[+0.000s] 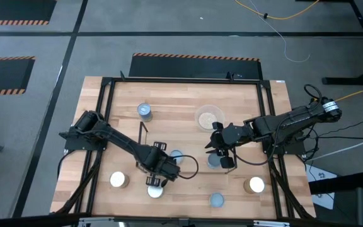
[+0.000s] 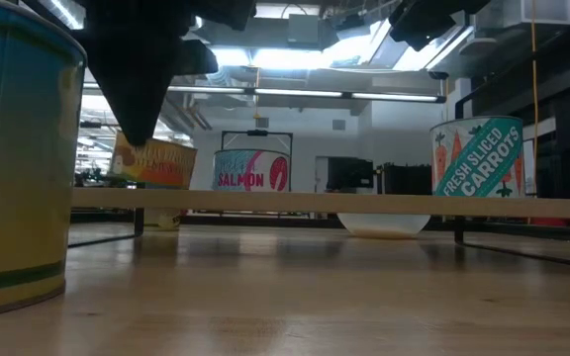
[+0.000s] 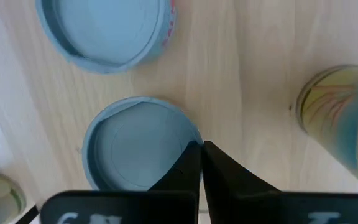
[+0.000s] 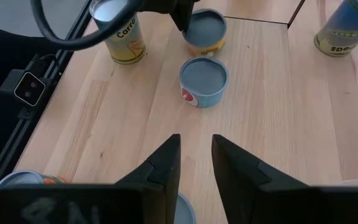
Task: Pick and place cans onto a shelf
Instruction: Put the canned mushroom on the shelf
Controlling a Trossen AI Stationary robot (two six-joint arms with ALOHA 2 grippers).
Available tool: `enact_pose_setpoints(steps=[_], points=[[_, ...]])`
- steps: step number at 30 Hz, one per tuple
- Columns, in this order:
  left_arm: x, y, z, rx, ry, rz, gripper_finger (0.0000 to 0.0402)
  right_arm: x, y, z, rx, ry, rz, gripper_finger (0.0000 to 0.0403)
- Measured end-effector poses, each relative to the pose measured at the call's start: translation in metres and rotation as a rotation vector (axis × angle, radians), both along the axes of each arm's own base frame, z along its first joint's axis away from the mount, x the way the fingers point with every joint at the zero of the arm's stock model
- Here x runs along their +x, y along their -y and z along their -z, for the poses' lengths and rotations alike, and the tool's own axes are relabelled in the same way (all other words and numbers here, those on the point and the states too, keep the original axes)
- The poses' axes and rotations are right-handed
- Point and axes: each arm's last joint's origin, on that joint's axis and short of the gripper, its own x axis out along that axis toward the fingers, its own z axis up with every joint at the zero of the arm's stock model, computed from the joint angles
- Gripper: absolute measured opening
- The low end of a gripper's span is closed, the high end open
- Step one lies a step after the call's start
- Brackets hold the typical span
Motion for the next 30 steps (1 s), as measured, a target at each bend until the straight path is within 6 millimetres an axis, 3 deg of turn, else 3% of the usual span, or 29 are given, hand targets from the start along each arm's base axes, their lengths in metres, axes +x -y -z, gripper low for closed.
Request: enact_pose_setpoints(steps=[10,30], points=[[0.0001,0.0045,0.0001,-0.046,0.001,0.011,0.0001,0.0,0.0,0.0,0.0,0.0,0.0,0.0096],[0.0003,0.0032,0.0,0.0,0.019,0.006,0.0047,0.0,-0.0001,0.0,0.0,0.0,0.0,0.0096]])
